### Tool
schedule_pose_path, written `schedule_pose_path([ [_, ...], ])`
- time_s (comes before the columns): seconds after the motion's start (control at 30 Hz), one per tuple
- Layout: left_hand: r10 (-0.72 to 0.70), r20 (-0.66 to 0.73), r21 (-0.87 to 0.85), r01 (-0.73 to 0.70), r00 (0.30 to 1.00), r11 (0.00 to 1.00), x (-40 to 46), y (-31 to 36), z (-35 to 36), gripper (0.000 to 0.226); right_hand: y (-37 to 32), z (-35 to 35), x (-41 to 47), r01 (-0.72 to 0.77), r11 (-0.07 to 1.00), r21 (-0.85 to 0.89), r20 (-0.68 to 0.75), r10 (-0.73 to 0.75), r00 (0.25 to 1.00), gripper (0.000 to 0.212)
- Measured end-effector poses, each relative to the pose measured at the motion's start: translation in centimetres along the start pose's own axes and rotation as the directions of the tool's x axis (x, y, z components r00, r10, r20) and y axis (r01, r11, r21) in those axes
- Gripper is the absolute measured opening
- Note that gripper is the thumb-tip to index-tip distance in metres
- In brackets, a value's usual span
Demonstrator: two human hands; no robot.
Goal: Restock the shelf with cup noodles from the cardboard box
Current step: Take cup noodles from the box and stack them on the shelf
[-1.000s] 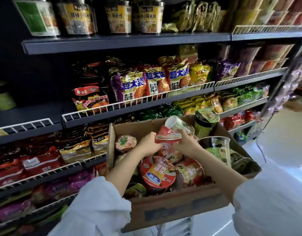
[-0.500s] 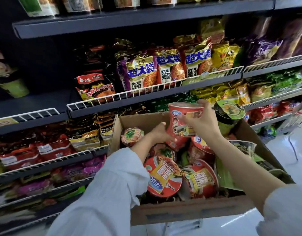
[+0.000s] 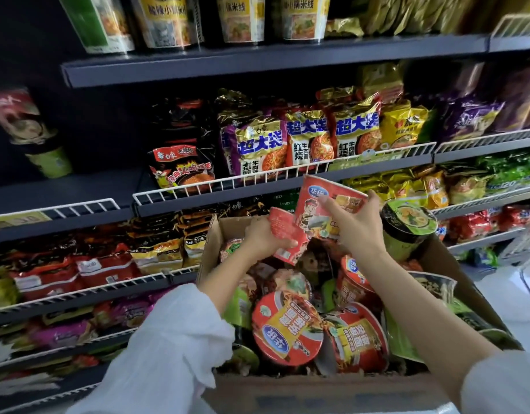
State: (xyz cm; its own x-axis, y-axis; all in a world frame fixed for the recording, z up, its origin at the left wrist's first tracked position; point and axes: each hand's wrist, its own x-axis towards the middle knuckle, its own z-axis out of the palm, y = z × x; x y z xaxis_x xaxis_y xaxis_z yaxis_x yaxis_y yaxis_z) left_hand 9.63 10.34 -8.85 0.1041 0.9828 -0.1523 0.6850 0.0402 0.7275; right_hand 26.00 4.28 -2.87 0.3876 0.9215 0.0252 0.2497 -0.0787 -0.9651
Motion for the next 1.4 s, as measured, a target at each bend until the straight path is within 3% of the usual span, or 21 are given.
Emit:
schedule_pose_path([
  [0.17, 0.089, -0.195, -0.263, -0.14, 0.977, 0.955, -4.2, -1.0, -8.1, 0.034, -4.3, 3.3, -1.0, 0.046, 0.996, 0.078, 0.057, -0.051, 0.997, 0.129],
  [0.33, 0.119, -0.366, -0.309, -0.241, 0.923, 0.92, -7.0, -4.1, -17.1, 0.037, -8.4, 10.4, -3.2, 0.118, 0.983, 0.141, 0.145, -0.139, 0.98, 0.105],
  [0.47, -0.001, -0.455, -0.37, -0.189, 0.891, 0.91, -8.5, -9.4, -24.7, 0.031, -12.1, 18.3, -5.0, 0.147, 0.968, 0.201, 0.213, -0.19, 0.959, 0.097],
  [0.57, -0.066, -0.466, -0.4, -0.144, 0.882, 0.905, -9.0, -14.2, -30.9, 0.045, -14.3, 25.4, -6.1, 0.103, 0.969, 0.226, 0.266, -0.163, 0.95, 0.087],
  [0.7, -0.09, -0.491, -0.445, -0.16, 0.867, 0.881, -9.0, -19.5, -38.3, 0.038, -16.5, 34.1, -7.3, 0.052, 0.968, 0.246, 0.316, -0.131, 0.94, 0.091],
  [0.87, -0.085, -0.527, -0.438, -0.185, 0.845, 0.88, -6.5, -23.4, -44.2, 0.069, -18.5, 41.9, -6.3, 0.105, 0.958, 0.266, 0.284, -0.182, 0.941, 0.085],
  [1.03, -0.026, -0.584, -0.4, -0.26, 0.811, 0.879, -2.1, -25.1, -47.5, 0.099, -19.1, 48.4, -2.5, 0.281, 0.957, 0.072, 0.249, -0.29, 0.924, 0.06],
  [1.13, 0.014, -0.597, -0.378, -0.296, 0.802, 0.877, 1.2, -25.6, -49.1, 0.092, -19.2, 52.0, 1.1, 0.323, 0.942, -0.091, 0.227, -0.296, 0.928, 0.07],
  [1.23, 0.036, -0.585, -0.307, -0.263, 0.81, 0.915, 4.6, -25.6, -50.1, 0.082, -19.4, 55.1, 4.8, 0.319, 0.941, -0.113, 0.266, -0.28, 0.922, 0.077],
  [1.4, 0.075, -0.576, -0.219, -0.242, 0.814, 0.945, 8.7, -24.6, -50.9, 0.085, -19.1, 58.3, 9.4, 0.305, 0.941, -0.149, 0.346, -0.239, 0.907, 0.092],
])
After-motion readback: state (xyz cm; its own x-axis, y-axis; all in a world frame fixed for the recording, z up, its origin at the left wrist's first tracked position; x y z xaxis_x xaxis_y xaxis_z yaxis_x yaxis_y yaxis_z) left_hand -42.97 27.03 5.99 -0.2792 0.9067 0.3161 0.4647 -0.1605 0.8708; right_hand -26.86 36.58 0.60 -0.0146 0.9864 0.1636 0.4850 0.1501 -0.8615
